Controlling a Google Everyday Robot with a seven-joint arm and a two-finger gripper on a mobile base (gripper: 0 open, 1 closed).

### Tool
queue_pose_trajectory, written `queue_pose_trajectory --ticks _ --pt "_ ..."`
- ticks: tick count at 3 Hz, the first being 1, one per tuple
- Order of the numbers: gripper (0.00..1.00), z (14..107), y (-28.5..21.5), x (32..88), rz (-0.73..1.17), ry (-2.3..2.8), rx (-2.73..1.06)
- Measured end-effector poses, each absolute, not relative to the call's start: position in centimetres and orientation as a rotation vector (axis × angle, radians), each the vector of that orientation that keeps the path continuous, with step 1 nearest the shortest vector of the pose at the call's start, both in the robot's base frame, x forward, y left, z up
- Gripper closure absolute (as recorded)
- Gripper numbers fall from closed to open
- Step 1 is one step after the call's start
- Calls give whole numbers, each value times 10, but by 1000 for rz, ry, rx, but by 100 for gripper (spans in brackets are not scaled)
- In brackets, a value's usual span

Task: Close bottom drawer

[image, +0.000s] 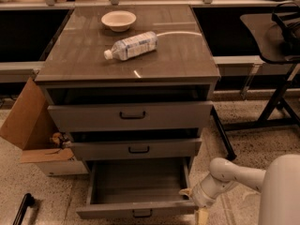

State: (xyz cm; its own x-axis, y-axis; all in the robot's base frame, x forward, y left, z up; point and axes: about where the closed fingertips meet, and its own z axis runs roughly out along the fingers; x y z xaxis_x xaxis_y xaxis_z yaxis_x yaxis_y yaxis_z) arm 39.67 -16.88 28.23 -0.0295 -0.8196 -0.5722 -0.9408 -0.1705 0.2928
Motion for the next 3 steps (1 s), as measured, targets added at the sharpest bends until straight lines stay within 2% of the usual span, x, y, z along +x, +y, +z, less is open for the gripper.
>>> queue_pose_trajectory --ticks 1,2,3 --pt "0 274 -177 391 963 1878 -2048" --pt "16 262 -184 387 953 1888 -2030" --pt "39 250 -189 382 946 1906 -2017"
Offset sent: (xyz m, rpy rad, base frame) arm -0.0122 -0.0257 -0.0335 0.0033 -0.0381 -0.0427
